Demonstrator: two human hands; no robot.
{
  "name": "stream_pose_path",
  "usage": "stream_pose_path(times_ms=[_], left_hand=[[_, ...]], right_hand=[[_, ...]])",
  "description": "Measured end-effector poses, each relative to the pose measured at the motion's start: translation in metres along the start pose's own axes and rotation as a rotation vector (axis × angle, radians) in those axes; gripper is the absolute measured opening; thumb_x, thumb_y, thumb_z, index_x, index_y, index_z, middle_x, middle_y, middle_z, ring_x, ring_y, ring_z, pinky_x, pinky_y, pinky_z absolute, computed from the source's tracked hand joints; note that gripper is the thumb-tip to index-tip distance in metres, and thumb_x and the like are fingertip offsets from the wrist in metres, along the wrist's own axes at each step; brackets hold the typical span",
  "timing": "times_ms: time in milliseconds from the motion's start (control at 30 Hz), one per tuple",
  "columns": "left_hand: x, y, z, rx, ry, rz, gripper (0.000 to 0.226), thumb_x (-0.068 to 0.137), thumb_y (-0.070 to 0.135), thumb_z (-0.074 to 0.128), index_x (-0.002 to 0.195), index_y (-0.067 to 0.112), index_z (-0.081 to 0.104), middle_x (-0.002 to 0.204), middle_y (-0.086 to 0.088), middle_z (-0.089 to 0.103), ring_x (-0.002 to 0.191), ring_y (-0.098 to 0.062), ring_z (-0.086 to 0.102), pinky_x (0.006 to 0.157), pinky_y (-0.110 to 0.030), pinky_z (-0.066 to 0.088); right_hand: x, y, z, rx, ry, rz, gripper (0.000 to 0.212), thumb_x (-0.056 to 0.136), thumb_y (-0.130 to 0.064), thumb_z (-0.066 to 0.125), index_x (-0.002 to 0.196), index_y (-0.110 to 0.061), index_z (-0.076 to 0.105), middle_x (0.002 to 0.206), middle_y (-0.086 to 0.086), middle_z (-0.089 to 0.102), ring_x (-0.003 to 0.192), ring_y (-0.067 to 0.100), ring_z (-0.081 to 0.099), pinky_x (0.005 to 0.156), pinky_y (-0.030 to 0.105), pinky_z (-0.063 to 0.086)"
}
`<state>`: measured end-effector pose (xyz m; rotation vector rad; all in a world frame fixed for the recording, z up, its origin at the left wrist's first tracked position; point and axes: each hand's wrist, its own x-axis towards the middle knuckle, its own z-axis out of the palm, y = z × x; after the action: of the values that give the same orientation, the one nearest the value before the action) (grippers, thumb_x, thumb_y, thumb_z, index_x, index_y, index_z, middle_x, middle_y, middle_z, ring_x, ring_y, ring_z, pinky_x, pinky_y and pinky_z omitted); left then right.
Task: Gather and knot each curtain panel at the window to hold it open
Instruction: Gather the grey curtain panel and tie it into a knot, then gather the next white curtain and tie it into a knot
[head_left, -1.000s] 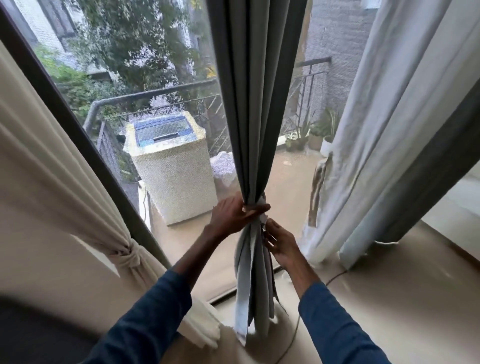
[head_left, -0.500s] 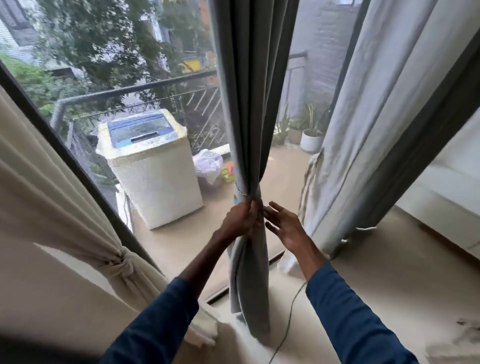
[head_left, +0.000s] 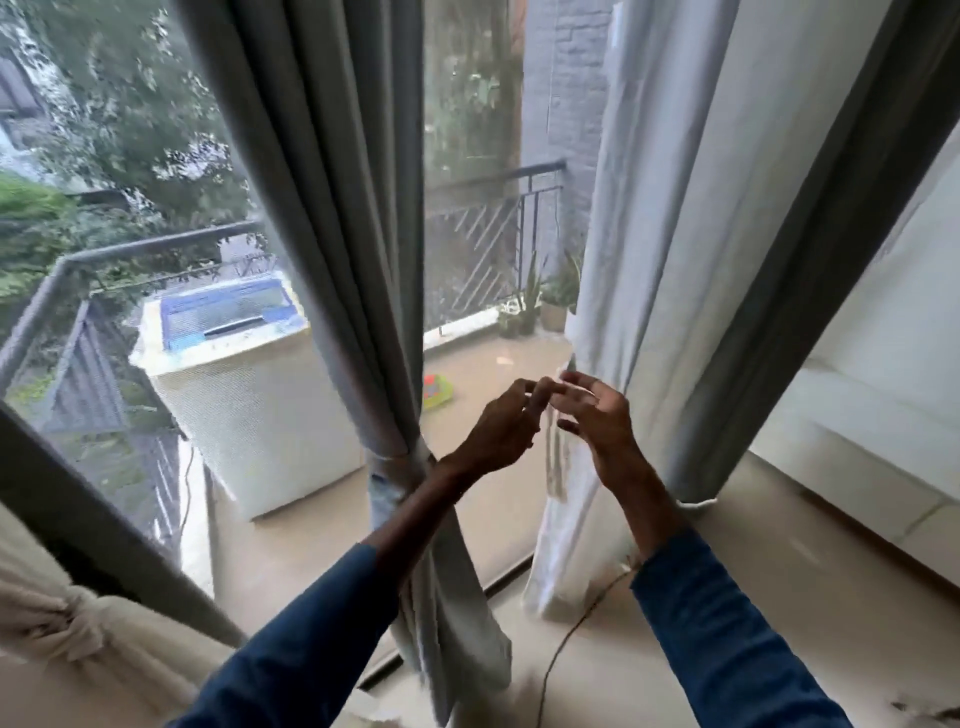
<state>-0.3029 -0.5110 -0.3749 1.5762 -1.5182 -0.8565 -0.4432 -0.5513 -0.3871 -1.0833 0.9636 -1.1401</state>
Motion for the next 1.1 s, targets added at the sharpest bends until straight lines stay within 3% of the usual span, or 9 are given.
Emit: stream_pose_path(times_ms=[133, 300, 467, 667, 800, 867, 967, 1033, 1100], left_hand=[[0.048, 0.064, 0.034, 0.016, 0.089, 0.111, 0.048, 0.098, 0.062, 0.037, 0.103, 0.019, 0.057, 0.097, 0.004, 0.069, 0.092, -0.019, 0.069, 0.083, -0.047, 0.057], [0.091, 0.155, 0.054, 0.039, 0.252, 0.296, 0.037, 0.102, 0.045, 0.045, 0.117, 0.014, 0.058, 0.112, 0.001, 0.068, 0.094, -0.010, 0.063, 0.081, -0.024, 0.045], [0.138, 0.241, 0.037, 0.075, 0.449, 0.479, 0.058, 0.090, 0.063, 0.054, 0.128, 0.020, 0.047, 0.127, 0.006, 0.055, 0.109, -0.015, 0.059, 0.091, -0.035, 0.051], [0.188, 0.352, -0.021, 0.216, 0.776, 0.684, 0.069, 0.085, 0.048, 0.069, 0.134, 0.009, 0.040, 0.131, -0.003, 0.048, 0.117, -0.025, 0.050, 0.101, -0.042, 0.043], [0.215, 0.428, -0.062, 0.300, 0.923, 0.743, 0.078, 0.080, 0.041, 0.076, 0.137, 0.005, 0.036, 0.132, -0.010, 0.045, 0.121, -0.027, 0.043, 0.101, -0.027, 0.030], [0.228, 0.459, -0.079, 0.342, 0.962, 0.735, 0.083, 0.078, 0.039, 0.077, 0.139, 0.002, 0.034, 0.131, -0.012, 0.044, 0.120, -0.029, 0.043, 0.101, -0.030, 0.031], [0.246, 0.501, -0.101, 0.341, 0.989, 0.741, 0.079, 0.076, 0.030, 0.077, 0.135, 0.004, 0.031, 0.125, -0.013, 0.046, 0.113, -0.032, 0.048, 0.092, -0.034, 0.039], [0.252, 0.527, -0.114, 0.322, 0.987, 0.752, 0.073, 0.078, 0.023, 0.074, 0.133, 0.003, 0.029, 0.121, -0.016, 0.048, 0.109, -0.035, 0.052, 0.086, -0.036, 0.043], [0.258, 0.553, -0.126, 0.324, 0.996, 0.750, 0.076, 0.081, 0.021, 0.069, 0.138, 0.000, 0.024, 0.124, -0.020, 0.050, 0.113, -0.038, 0.051, 0.092, -0.042, 0.045]], right_hand=[[0.033, -0.058, -0.049, -0.155, -0.016, -0.183, 0.038, 0.082, -0.004, 0.076, 0.117, -0.004, 0.064, 0.104, 0.007, 0.073, 0.077, 0.011, 0.067, 0.062, 0.019, 0.051], [0.075, -0.154, -0.103, -0.331, -0.002, -0.431, 0.028, 0.084, 0.002, 0.071, 0.106, -0.016, 0.068, 0.101, 0.006, 0.076, 0.083, 0.012, 0.069, 0.065, 0.021, 0.052], [0.100, -0.266, -0.118, -0.453, 0.032, -0.694, 0.027, 0.080, -0.002, 0.071, 0.101, -0.018, 0.072, 0.094, -0.003, 0.077, 0.080, 0.008, 0.071, 0.076, 0.032, 0.057], [0.128, -0.389, -0.111, -0.595, 0.145, -0.951, 0.030, 0.079, -0.008, 0.075, 0.106, -0.021, 0.071, 0.102, -0.013, 0.073, 0.088, 0.007, 0.068, 0.085, 0.027, 0.057], [0.157, -0.462, -0.103, -0.650, 0.269, -1.128, 0.039, 0.077, -0.016, 0.080, 0.113, -0.019, 0.066, 0.112, -0.005, 0.068, 0.096, 0.015, 0.063, 0.089, 0.037, 0.054], [0.171, -0.493, -0.097, -0.664, 0.338, -1.202, 0.048, 0.076, -0.023, 0.083, 0.117, -0.015, 0.062, 0.117, 0.002, 0.064, 0.103, 0.022, 0.060, 0.093, 0.040, 0.050], [0.189, -0.538, -0.088, -0.698, 0.442, -1.252, 0.067, 0.074, -0.038, 0.084, 0.127, -0.010, 0.054, 0.124, 0.009, 0.058, 0.114, 0.028, 0.054, 0.095, 0.031, 0.041], [0.196, -0.564, -0.081, -0.678, 0.451, -1.227, 0.079, 0.074, -0.045, 0.084, 0.134, -0.009, 0.047, 0.128, 0.009, 0.057, 0.120, 0.027, 0.053, 0.097, 0.031, 0.042], [0.203, -0.588, -0.074, -0.653, 0.437, -1.192, 0.086, 0.074, -0.050, 0.083, 0.139, -0.009, 0.042, 0.129, 0.009, 0.059, 0.121, 0.026, 0.055, 0.101, 0.036, 0.046]])
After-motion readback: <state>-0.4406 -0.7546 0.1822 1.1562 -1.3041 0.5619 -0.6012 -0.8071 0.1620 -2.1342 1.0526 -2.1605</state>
